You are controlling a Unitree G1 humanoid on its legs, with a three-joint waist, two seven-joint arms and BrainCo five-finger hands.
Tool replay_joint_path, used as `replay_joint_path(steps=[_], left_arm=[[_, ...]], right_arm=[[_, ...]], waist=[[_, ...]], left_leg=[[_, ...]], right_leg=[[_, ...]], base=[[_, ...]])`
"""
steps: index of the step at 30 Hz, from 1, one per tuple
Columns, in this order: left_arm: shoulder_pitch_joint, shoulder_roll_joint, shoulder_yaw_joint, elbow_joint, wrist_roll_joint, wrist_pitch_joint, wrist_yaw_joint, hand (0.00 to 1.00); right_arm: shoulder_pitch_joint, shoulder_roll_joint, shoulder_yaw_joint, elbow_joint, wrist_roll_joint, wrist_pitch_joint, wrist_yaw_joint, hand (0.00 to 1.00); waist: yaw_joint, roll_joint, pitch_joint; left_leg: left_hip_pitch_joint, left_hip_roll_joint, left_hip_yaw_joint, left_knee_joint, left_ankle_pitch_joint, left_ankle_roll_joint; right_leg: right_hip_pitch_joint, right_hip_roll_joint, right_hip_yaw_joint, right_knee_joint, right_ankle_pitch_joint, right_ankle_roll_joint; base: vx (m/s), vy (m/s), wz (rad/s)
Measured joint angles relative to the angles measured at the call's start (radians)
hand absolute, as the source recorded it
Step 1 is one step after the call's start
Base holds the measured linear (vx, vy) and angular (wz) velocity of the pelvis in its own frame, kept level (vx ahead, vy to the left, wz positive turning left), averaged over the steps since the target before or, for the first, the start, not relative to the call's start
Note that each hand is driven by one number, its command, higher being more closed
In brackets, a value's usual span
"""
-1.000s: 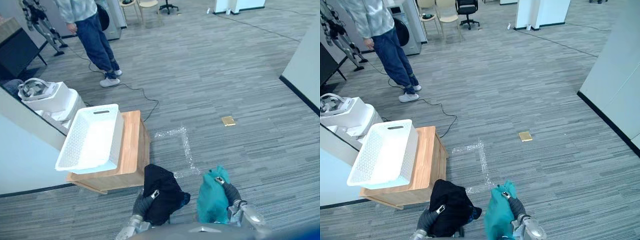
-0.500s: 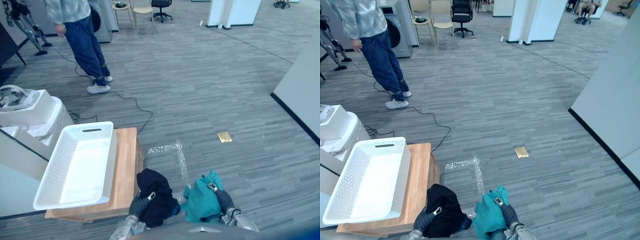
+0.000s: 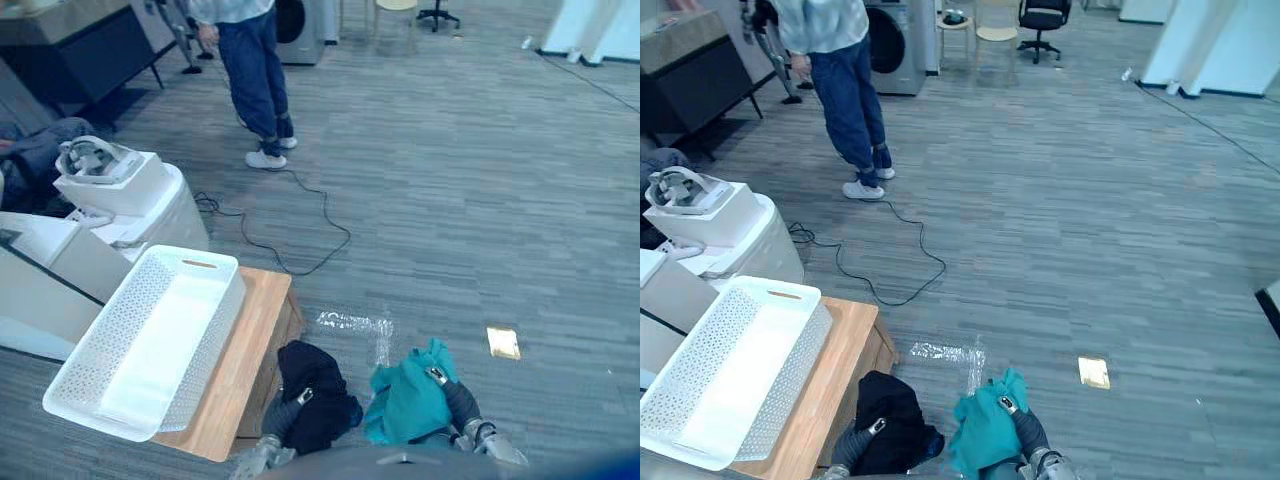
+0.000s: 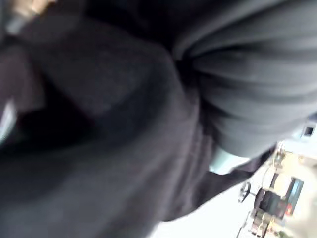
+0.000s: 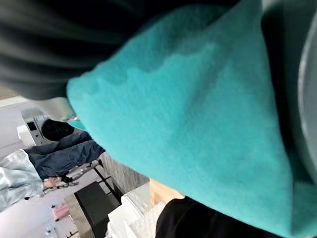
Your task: Tidy the bed and pick cloth on bed and put in laundry
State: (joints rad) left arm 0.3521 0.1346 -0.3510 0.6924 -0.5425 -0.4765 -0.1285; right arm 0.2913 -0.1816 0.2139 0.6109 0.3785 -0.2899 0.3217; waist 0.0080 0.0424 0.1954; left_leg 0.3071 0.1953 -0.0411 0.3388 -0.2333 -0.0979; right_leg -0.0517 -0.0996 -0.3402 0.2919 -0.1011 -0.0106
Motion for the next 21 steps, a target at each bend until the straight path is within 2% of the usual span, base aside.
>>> replay_joint_path(steps=[1,2,3,4,5,6,8,9,10,11,12,13,14,15,17,18,19,20,21], left_arm=[[0.002,-0.001,0.0,-0.001,-0.005,-0.005,-0.001,1.0],[0.006,-0.008,0.004,-0.002,-0.015,-0.009,-0.001,1.0],[0.01,-0.026,0.012,-0.01,-0.022,-0.011,0.0,1.0],[0.017,-0.011,0.025,-0.025,-0.028,-0.016,-0.001,1.0],[0.017,-0.021,0.039,-0.037,-0.036,-0.006,-0.003,1.0],[0.028,-0.021,0.046,-0.054,-0.037,-0.005,-0.014,1.0],[0.042,-0.021,0.057,-0.071,-0.039,-0.005,-0.019,1.0],[0.058,-0.025,0.057,-0.087,-0.059,-0.004,-0.019,1.0],[0.062,-0.029,0.059,-0.089,-0.076,-0.006,-0.019,1.0],[0.062,-0.029,0.062,-0.088,-0.078,-0.006,-0.019,1.0],[0.061,-0.032,0.059,-0.086,-0.077,-0.001,-0.021,1.0],[0.059,-0.041,0.057,-0.088,-0.076,0.0,-0.024,1.0],[0.057,-0.044,0.055,-0.089,-0.076,0.001,-0.024,1.0],[0.049,-0.047,0.055,-0.09,-0.077,0.003,-0.024,1.0],[0.047,-0.037,0.056,-0.095,-0.077,0.006,-0.017,1.0],[0.047,-0.03,0.055,-0.103,-0.077,0.015,-0.015,1.0],[0.047,-0.029,0.053,-0.104,-0.076,0.021,-0.012,1.0],[0.049,-0.018,0.042,-0.109,-0.077,0.035,0.008,1.0],[0.047,-0.002,0.028,-0.11,-0.077,0.042,0.021,1.0]], right_arm=[[-0.002,-0.002,0.001,0.001,0.0,0.003,0.004,1.0],[-0.002,-0.01,0.003,0.001,-0.008,0.009,0.024,1.0],[0.0,-0.023,0.014,-0.005,-0.012,0.013,0.04,1.0],[0.009,-0.019,0.023,-0.014,-0.013,0.015,0.048,1.0],[0.023,-0.021,0.024,-0.02,-0.029,0.026,0.052,1.0],[0.037,-0.029,0.025,-0.025,-0.041,0.035,0.052,1.0],[0.037,-0.034,0.025,-0.029,-0.052,0.035,0.054,1.0],[0.041,-0.036,0.026,-0.037,-0.052,0.031,0.06,1.0],[0.035,-0.035,0.026,-0.044,-0.053,0.023,0.063,1.0],[0.037,-0.036,0.027,-0.047,-0.06,0.022,0.064,1.0],[0.044,-0.043,0.03,-0.063,-0.07,0.021,0.064,1.0],[0.044,-0.06,0.034,-0.076,-0.07,0.021,0.063,1.0],[0.047,-0.063,0.036,-0.076,-0.07,0.021,0.063,1.0],[0.035,-0.064,0.037,-0.079,-0.07,0.02,0.062,1.0],[0.025,-0.062,0.05,-0.088,-0.07,0.01,0.061,1.0],[0.017,-0.061,0.063,-0.093,-0.07,0.006,0.059,1.0],[0.015,-0.062,0.071,-0.101,-0.07,0.004,0.057,1.0],[0.021,-0.06,0.078,-0.117,-0.069,0.0,0.052,1.0],[0.022,-0.049,0.085,-0.119,-0.069,-0.004,0.049,1.0]], waist=[[0.003,0.004,-0.002],[0.001,0.015,-0.007],[0.004,0.021,-0.014],[0.002,-0.006,-0.008],[0.003,0.011,0.001],[0.001,0.012,0.005],[0.009,0.01,0.005],[0.008,0.006,0.002],[0.007,0.003,-0.001],[0.007,-0.004,-0.005],[-0.002,-0.01,-0.017],[-0.004,-0.006,-0.019],[-0.002,-0.006,-0.023],[0.015,-0.01,-0.029],[0.032,-0.036,-0.04],[0.039,-0.044,-0.038],[0.039,-0.045,-0.037],[0.032,-0.047,-0.033],[0.015,-0.039,-0.025]], left_leg=[[-0.035,0.005,0.0,0.066,0.013,-0.013],[-0.13,0.023,0.007,0.205,0.064,-0.01],[-0.213,0.063,0.046,0.323,0.136,-0.013],[-0.253,0.066,0.079,0.379,0.145,-0.013],[-0.293,0.099,0.125,0.423,0.118,0.002],[-0.324,0.111,0.226,0.413,0.08,0.029],[-0.323,0.094,0.331,0.328,0.061,0.028],[-0.319,0.078,0.42,0.236,0.065,0.035],[-0.311,0.072,0.537,0.154,0.067,0.052],[-0.304,0.067,0.594,0.127,0.06,0.067],[-0.305,0.051,0.696,0.073,0.052,0.088],[-0.305,0.029,0.758,0.021,0.044,0.118],[-0.302,0.011,0.765,-0.009,0.043,0.128],[-0.289,-0.031,0.746,-0.069,0.05,0.142],[-0.278,-0.082,0.714,-0.115,0.058,0.156],[-0.258,-0.1,0.698,-0.129,0.058,0.157],[-0.243,-0.112,0.68,-0.137,0.056,0.16],[-0.206,-0.131,0.635,-0.165,0.051,0.166],[-0.189,-0.134,0.588,-0.182,0.047,0.168]], right_leg=[[0.014,0.004,-0.008,-0.018,-0.006,-0.003],[0.055,0.017,-0.04,-0.091,0.001,0.013],[0.1,0.023,-0.077,-0.122,0.005,0.014],[0.117,0.005,-0.097,-0.136,-0.011,0.016],[0.158,0.01,-0.148,-0.16,-0.011,0.006],[0.216,0.006,-0.213,-0.207,-0.01,0.008],[0.272,-0.005,-0.271,-0.248,-0.003,0.035],[0.3,-0.014,-0.331,-0.264,-0.001,0.042],[0.322,-0.019,-0.393,-0.28,0.001,0.054],[0.329,-0.028,-0.425,-0.282,0.004,0.061],[0.342,-0.04,-0.492,-0.277,0.009,0.075],[0.346,-0.045,-0.54,-0.269,0.013,0.082],[0.345,-0.051,-0.558,-0.26,0.012,0.082],[0.344,-0.075,-0.568,-0.229,0.003,0.096],[0.343,-0.127,-0.571,-0.151,-0.018,0.123],[0.343,-0.164,-0.565,-0.07,-0.03,0.126],[0.338,-0.197,-0.544,0.016,-0.037,0.114],[0.307,-0.256,-0.456,0.202,-0.026,0.089],[0.254,-0.26,-0.339,0.309,-0.08,0.093]], base=[[0.1,-0.216,0.38],[0.15,-0.167,0.6],[0.21,-0.151,0.78],[0.23,-0.129,1.0],[0.19,-0.138,1.32],[0.17,-0.159,1.45],[0.13,-0.098,1.14],[0.16,-0.033,1.24],[0.2,-0.03,1.31],[0.23,0.004,1.6],[0.24,0.039,1.65],[0.24,0.059,1.64],[0.22,0.12,1.27],[0.23,0.145,0.9],[0.28,0.167,0.76],[0.28,0.158,0.63],[0.33,0.183,0.92],[0.21,0.083,1.12],[0.27,-0.022,1.57]])
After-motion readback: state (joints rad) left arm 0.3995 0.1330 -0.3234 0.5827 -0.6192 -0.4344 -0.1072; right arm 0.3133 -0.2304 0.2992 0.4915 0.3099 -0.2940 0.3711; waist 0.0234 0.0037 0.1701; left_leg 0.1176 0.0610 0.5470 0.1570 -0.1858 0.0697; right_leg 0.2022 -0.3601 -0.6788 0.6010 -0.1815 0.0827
